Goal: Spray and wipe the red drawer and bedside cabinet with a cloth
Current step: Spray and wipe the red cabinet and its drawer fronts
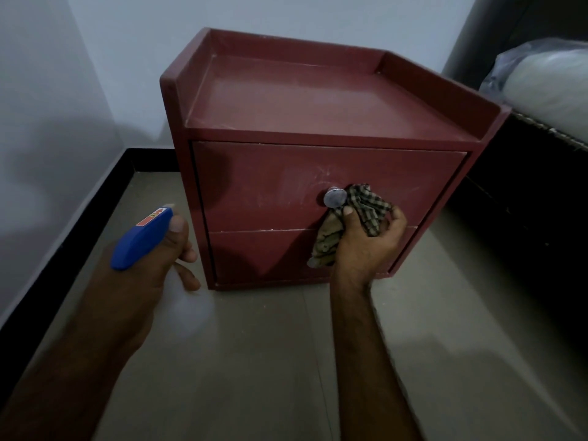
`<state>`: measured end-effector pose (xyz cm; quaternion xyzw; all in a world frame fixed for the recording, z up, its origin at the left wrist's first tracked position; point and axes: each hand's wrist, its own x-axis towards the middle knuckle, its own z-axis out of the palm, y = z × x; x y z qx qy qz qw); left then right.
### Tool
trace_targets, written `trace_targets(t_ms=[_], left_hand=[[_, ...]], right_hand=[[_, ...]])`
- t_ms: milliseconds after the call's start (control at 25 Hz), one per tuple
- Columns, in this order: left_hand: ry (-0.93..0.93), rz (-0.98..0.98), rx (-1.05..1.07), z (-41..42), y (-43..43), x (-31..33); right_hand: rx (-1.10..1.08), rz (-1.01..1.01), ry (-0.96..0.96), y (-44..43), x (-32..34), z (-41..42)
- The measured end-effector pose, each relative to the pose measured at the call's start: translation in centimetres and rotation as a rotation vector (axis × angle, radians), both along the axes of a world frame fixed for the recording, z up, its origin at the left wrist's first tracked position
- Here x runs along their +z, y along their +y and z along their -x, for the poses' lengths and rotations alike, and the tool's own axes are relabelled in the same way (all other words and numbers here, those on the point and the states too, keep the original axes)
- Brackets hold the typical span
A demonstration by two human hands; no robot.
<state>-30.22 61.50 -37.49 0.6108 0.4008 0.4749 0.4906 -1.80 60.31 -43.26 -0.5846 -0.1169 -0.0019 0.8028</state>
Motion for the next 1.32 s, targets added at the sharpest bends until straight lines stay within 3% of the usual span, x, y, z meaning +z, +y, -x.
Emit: trace_targets(t_ms=[200, 320, 560, 760, 1120, 1320], left_hand=[[-0.021, 0.022, -0.003, -0.5, -0.3, 0.6], [-0.048, 0.034, -0.015, -1.0, -0.4, 0.7], [0.08, -0.007, -0.149, -4.1, -1.1, 0.3], [0.028, 0.05, -0.205, -7.5, -1.7, 0.7], [0.045, 0.056, -0.159, -8.4, -0.5, -0.8], [0.056, 0.048, -0.136, -8.2, 0.2, -1.4]], right_hand=[[0.142, -0.29, 0.415, 0.7, 0.1, 1.8], [0.197, -0.314, 0.457, 0.0, 0.2, 1.1], [0.132, -0.347, 0.515, -3.0, -0.9, -0.5], [0.191, -0.282, 0.281, -3.2, 1.0, -0.3], [0.046, 0.298, -0.317, -2.6, -2.7, 5.0], [0.064, 0.351, -0.436, -1.3, -1.5, 5.9]])
